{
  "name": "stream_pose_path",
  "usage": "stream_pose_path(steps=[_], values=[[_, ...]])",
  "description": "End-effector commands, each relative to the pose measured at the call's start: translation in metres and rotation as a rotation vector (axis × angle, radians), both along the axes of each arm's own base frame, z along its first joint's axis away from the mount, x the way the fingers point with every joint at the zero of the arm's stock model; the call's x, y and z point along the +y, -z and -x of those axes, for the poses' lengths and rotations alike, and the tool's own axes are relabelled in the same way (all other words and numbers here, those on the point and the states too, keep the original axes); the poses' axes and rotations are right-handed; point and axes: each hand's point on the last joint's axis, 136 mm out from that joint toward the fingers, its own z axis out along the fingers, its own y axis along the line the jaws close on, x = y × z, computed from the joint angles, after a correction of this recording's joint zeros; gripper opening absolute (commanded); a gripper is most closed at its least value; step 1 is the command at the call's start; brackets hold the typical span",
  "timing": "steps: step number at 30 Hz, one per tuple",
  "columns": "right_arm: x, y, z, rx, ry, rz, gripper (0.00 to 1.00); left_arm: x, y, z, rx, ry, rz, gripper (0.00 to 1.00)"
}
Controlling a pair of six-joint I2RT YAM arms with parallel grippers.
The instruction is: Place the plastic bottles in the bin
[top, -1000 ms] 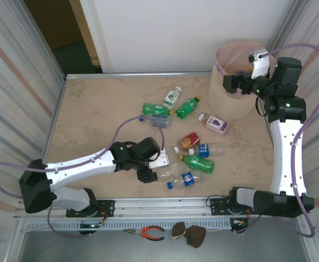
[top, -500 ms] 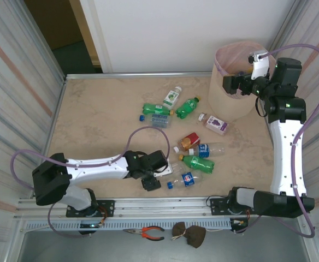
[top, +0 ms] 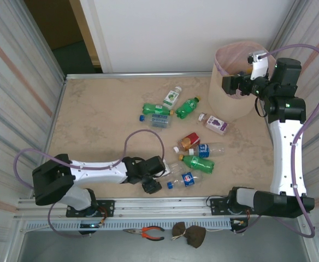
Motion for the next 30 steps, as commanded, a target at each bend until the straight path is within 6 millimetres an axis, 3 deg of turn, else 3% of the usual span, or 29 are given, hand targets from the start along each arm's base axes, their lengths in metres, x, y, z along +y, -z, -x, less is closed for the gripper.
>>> stream_pose_path(steps=[1, 9, 16, 30], values=[[0.007, -0.004, 0.009, -0.014, -0.027, -0.007, 1.00, 0.001, 0.014, 0.004, 0.012, -0.034, 0.003, 0.67], [0.008, -0.007, 0.011, -0.020, -0.028, -0.003, 1.00, 0.000, 0.028, 0.009, 0.014, -0.014, -0.025, 0.54], [0.009, -0.009, 0.014, -0.025, -0.032, -0.002, 1.00, 0.001, 0.028, 0.009, 0.017, -0.020, -0.030, 0.45], [0.012, -0.014, 0.019, -0.039, -0.030, -0.003, 1.00, 0.011, 0.005, -0.001, -0.059, -0.085, 0.023, 0.29]])
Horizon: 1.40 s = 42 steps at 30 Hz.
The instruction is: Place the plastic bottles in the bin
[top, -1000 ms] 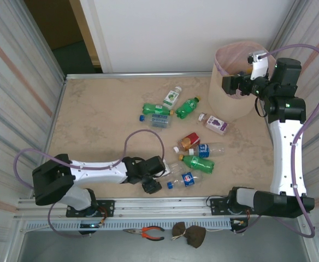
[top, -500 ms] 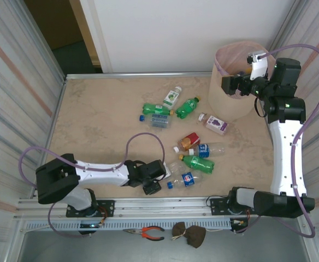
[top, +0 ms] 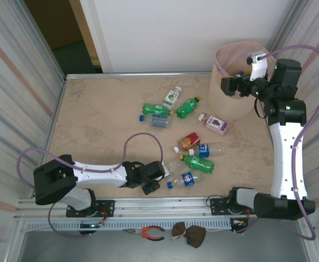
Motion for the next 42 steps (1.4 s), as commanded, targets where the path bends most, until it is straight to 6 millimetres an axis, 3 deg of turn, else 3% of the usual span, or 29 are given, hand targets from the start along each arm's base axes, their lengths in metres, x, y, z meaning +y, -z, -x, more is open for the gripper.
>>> stream_pose_path(steps=[1, 8, 17, 23, 27, 32, 42], values=[[0.005, -0.009, 0.011, -0.023, -0.014, -0.006, 1.00, 0.011, -0.008, -0.007, -0.049, -0.052, 0.002, 0.28], [0.016, -0.014, 0.018, -0.033, -0.044, -0.027, 1.00, 0.015, -0.040, -0.018, -0.138, -0.088, 0.089, 0.25], [0.043, -0.027, 0.035, -0.089, -0.150, -0.126, 1.00, -0.019, -0.141, -0.042, -0.352, -0.049, 0.378, 0.24], [0.069, -0.047, 0.058, -0.167, -0.296, -0.257, 1.00, -0.041, -0.212, -0.051, -0.452, 0.007, 0.631, 0.24], [0.085, -0.060, 0.077, -0.216, -0.379, -0.307, 1.00, -0.050, -0.259, -0.057, -0.493, 0.040, 0.811, 0.24], [0.105, -0.082, 0.121, -0.322, -0.506, -0.329, 0.99, -0.054, -0.304, -0.062, -0.520, 0.096, 0.939, 0.24], [0.143, -0.101, 0.187, -0.366, -0.794, -0.400, 0.99, -0.064, -0.390, -0.035, -0.572, 0.320, 1.161, 0.23]])
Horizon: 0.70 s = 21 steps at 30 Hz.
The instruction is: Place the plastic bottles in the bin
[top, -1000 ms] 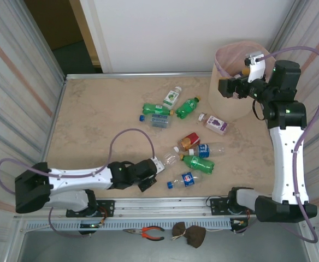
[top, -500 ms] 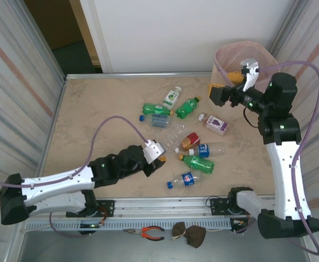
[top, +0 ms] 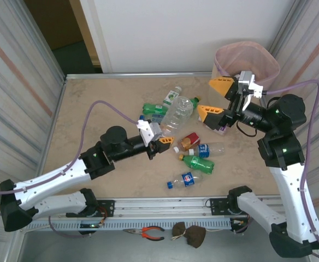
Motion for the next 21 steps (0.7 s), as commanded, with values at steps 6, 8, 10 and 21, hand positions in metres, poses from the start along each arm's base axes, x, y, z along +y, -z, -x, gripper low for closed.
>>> stream_pose_path(steps=[6, 8, 10, 21], values=[[0.029, -0.010, 0.056, -0.099, -0.262, -0.009, 0.99, -0.009, -0.088, 0.037, -0.164, 0.232, 0.180, 0.23], [0.034, -0.008, 0.065, -0.122, -0.307, 0.007, 0.99, -0.012, -0.095, 0.040, -0.167, 0.256, 0.182, 0.23], [0.039, -0.005, 0.073, -0.136, -0.344, 0.026, 0.99, -0.014, -0.099, 0.041, -0.168, 0.271, 0.173, 0.23], [0.063, 0.002, 0.081, -0.143, -0.430, 0.054, 0.89, -0.018, -0.110, 0.046, -0.185, 0.309, 0.177, 0.24]])
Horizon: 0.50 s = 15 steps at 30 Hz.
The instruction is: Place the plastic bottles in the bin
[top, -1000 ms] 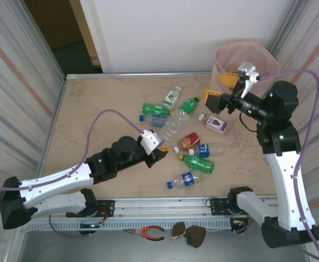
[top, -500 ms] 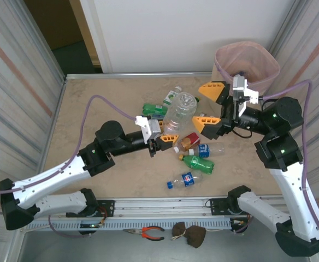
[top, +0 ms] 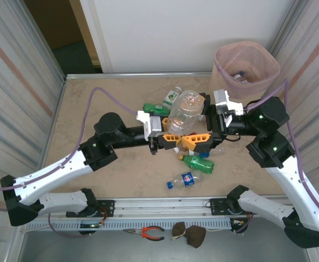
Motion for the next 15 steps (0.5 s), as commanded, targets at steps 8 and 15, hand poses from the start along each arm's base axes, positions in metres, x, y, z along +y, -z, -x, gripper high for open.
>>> stream_pose_path(steps=[8, 15], values=[[0.0076, -0.0060, 0.0119, -0.059, -0.049, 0.003, 0.73, 0.0043, -0.0203, 0.0035, -0.047, 0.015, 0.042, 0.24], [0.0087, -0.0031, 0.0127, -0.057, -0.053, 0.012, 0.63, 0.0042, -0.0205, 0.0024, -0.051, 0.008, 0.047, 0.24]])
